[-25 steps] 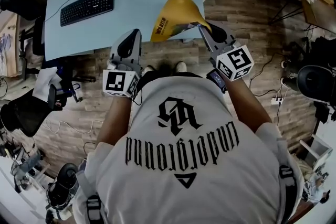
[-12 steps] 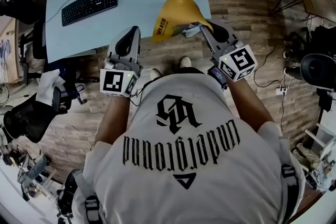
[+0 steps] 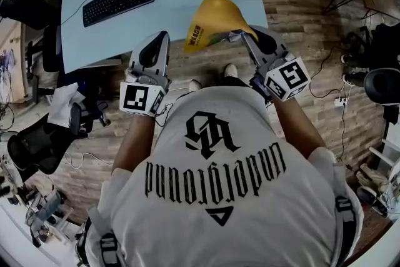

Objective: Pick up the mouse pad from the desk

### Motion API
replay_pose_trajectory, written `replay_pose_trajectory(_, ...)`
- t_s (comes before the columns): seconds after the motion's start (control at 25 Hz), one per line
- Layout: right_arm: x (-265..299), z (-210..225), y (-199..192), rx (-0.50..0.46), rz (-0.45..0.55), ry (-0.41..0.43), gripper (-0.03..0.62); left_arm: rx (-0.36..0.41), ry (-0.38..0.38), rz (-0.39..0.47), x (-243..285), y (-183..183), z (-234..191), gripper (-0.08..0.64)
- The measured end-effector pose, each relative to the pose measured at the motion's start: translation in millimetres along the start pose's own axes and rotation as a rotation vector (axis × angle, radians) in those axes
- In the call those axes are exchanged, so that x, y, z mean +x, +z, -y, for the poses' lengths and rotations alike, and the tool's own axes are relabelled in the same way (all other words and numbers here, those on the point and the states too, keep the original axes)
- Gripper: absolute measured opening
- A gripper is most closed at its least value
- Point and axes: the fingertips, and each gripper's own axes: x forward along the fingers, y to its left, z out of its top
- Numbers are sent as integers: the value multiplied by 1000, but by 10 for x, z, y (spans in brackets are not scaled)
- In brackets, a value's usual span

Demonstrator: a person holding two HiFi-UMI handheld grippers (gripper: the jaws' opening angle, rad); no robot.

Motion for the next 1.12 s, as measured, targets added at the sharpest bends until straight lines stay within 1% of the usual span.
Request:
replay_pose_trajectory(0.28,114,-599,-31,-22,13,-3,25,-2,-21,19,-466,-1,-213,8)
replay_pose_trajectory(0.48,173,-883,-22,-23,19,-12,25,-5,-30,31,-699,3,-344,8)
replay_pose_trajectory(0.72,229,-1075,-22,-24,22,-19,25,-24,-37,23,-838,-72,-438,8)
replay_pose_trajectory(1.12,192,-1235,-45,-31,24,-39,25,-36,-54,38,-938,-85,-425,8)
